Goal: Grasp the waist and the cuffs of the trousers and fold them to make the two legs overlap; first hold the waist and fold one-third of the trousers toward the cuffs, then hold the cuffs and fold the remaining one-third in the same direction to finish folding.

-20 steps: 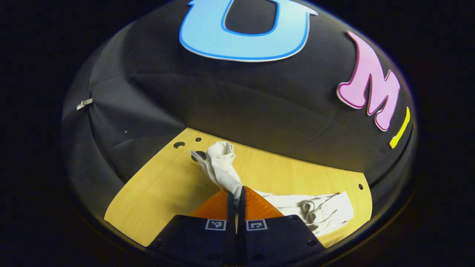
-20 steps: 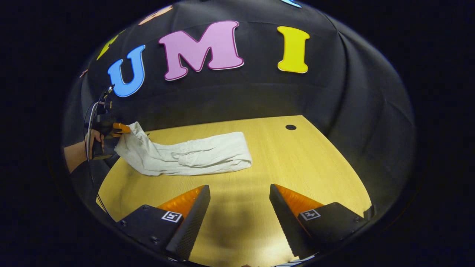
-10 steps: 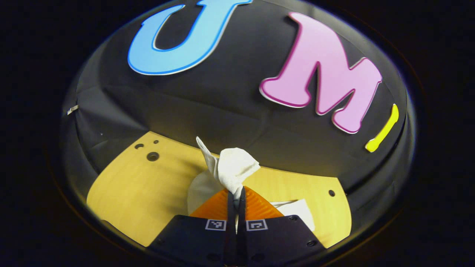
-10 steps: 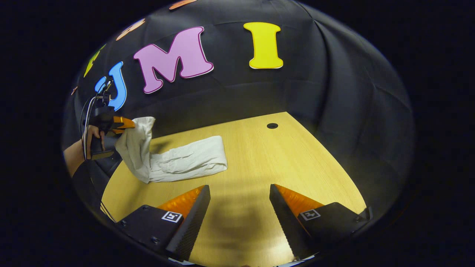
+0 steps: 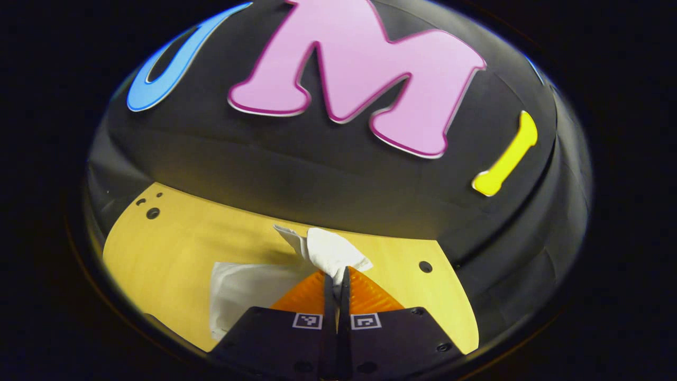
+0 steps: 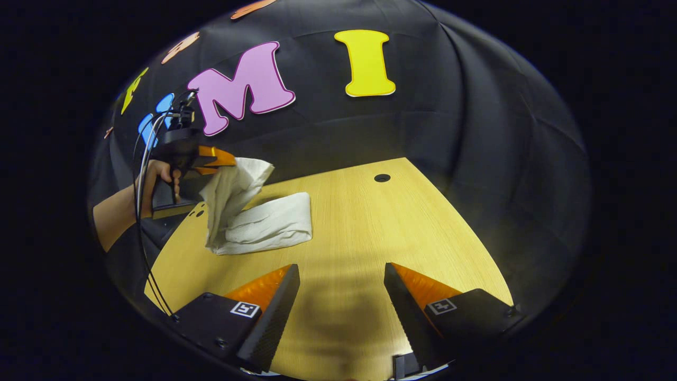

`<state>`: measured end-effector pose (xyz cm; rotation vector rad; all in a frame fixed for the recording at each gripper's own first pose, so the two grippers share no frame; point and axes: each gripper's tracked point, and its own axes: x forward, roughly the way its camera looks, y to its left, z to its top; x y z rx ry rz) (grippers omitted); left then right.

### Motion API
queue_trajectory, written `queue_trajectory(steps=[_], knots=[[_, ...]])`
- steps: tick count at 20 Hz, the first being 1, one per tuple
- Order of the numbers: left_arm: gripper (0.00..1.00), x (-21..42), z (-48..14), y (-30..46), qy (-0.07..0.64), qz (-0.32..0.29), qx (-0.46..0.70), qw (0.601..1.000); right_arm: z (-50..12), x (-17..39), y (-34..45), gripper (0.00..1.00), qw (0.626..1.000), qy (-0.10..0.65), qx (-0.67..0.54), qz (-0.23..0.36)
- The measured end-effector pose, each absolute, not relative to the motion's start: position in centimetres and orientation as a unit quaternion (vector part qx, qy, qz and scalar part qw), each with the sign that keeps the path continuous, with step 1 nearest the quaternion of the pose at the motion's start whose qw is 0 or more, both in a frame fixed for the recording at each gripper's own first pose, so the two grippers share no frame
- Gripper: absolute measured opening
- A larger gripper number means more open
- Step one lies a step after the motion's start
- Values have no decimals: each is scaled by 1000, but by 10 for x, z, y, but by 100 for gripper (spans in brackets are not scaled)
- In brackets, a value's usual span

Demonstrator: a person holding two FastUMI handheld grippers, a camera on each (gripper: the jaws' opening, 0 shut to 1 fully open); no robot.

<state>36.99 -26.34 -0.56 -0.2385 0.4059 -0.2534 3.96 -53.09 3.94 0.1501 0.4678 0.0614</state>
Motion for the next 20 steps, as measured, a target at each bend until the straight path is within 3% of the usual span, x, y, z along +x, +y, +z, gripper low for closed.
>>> queue_trajectory(steps=[6, 11, 14, 15, 18, 19, 20], knots=[[6, 358, -50, -316, 241, -147, -88, 955, 33, 29, -542, 98, 967, 241, 65, 57], [22, 342, -89, -342, 279, -166, -83, 942, 33, 32, -540, 98, 966, 243, 67, 56], [46, 326, -95, -352, 287, -194, -95, 933, 34, 32, -540, 98, 967, 240, 68, 54], [59, 319, -95, -351, 286, -199, -94, 933, 35, 32, -539, 98, 967, 239, 68, 53], [80, 303, -82, -327, 266, -188, -74, 943, 35, 33, -538, 98, 968, 236, 62, 59], [95, 300, -75, -316, 251, -179, -61, 949, 36, 33, -538, 98, 969, 234, 59, 61], [96, 294, -67, -303, 237, -167, -45, 956, 36, 33, -538, 98, 969, 232, 56, 62]])
